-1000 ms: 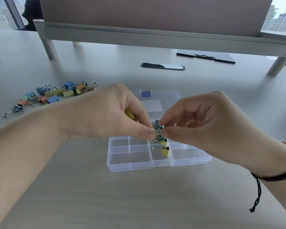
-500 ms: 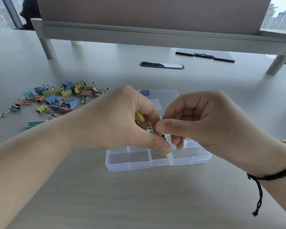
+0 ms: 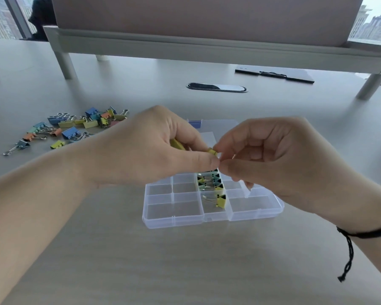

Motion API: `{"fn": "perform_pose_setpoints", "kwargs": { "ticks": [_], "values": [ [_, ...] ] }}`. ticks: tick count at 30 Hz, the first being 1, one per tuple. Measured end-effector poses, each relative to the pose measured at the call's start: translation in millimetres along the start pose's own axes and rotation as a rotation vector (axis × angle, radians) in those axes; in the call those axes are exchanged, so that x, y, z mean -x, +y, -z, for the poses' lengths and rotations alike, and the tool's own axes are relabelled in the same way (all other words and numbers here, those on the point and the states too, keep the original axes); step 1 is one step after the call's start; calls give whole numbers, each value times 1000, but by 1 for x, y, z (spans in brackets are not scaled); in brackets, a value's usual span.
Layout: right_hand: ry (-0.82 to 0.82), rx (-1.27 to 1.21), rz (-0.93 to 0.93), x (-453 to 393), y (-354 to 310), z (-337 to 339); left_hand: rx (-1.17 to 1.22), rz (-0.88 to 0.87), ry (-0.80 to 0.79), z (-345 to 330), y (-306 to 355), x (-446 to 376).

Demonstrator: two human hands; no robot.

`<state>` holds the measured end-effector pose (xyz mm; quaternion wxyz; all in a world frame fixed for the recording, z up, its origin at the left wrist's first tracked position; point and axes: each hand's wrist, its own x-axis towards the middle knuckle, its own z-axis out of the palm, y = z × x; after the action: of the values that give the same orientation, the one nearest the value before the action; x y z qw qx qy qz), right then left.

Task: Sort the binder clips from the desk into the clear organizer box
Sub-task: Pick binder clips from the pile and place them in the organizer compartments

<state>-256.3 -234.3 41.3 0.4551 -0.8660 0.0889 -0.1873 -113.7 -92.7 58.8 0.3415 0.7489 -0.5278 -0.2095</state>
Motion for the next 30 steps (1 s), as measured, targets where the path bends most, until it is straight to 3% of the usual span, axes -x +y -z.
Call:
{"fn": "perform_pose_setpoints", "kwargs": {
  "ticks": [12, 30],
  "values": [
    [-233, 219, -38, 5, 0, -4, -110, -2, -148, -6, -4, 1],
    [-234, 302, -50, 6, -4, -3, -159, -60, -96, -16, -7, 1]
  ]
}}
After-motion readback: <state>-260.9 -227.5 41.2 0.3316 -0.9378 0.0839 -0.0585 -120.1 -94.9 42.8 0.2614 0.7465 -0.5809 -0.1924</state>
